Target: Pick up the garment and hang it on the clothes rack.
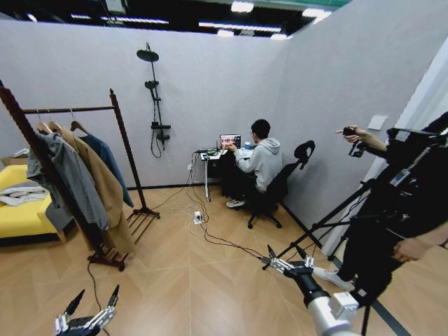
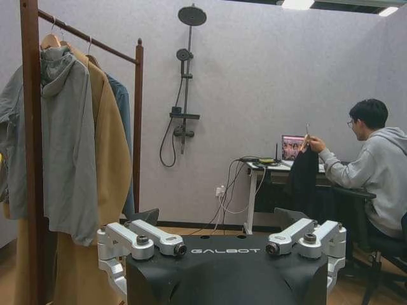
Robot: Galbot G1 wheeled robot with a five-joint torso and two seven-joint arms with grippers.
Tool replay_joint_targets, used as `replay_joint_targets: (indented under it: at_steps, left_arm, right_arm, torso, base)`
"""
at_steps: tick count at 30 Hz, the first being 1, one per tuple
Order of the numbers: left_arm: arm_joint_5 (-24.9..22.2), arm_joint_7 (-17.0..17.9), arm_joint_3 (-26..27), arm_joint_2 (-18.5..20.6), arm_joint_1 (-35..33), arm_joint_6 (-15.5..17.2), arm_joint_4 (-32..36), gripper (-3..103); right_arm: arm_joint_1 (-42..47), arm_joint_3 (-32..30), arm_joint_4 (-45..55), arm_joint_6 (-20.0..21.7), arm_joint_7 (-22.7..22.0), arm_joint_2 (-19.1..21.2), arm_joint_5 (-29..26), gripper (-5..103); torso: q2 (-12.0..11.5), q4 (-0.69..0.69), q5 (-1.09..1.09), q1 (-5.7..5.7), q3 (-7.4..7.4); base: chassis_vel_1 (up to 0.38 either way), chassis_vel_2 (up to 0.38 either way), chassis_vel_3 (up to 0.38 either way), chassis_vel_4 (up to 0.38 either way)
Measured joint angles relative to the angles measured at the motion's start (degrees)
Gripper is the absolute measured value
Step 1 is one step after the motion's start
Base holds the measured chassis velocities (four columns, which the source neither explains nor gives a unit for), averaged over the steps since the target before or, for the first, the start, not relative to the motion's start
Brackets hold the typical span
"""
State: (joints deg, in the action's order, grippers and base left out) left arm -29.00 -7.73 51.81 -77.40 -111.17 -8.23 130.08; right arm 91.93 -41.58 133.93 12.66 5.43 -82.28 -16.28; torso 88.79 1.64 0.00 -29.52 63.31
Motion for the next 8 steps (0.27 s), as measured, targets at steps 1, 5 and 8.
replay_joint_targets:
  at_steps: [1, 5, 8]
  left_arm:
    - [-0.01, 0.00, 0.00, 0.00, 0.00, 0.00, 0.00, 100]
    - [0.00, 0.00, 0.00, 0.00, 0.00, 0.00, 0.00, 100]
    - [0.00, 0.00, 0.00, 0.00, 0.00, 0.00, 0.00, 100]
  right_arm:
    - [0.09, 0.00, 0.02, -0.04, 0.16, -0.02, -0.09, 100]
    - [0.07, 0.05, 0.12, -0.35, 0.30, -0.15, -0.14, 100]
    - [-0.08, 0.25, 0.16, -0.67, 0.33, -0.26, -0.15, 100]
  torso:
    - [0.00, 0.00, 0.00, 0.00, 0.00]
    - [0.00, 0.00, 0.00, 0.00, 0.00]
    - [-0.01, 0.00, 0.00, 0.00, 0.00]
  base:
    - [0.000, 0.000, 0.000, 0.000]
    - [0.000, 0.000, 0.000, 0.000]
    - [0.000, 0.000, 0.000, 0.000]
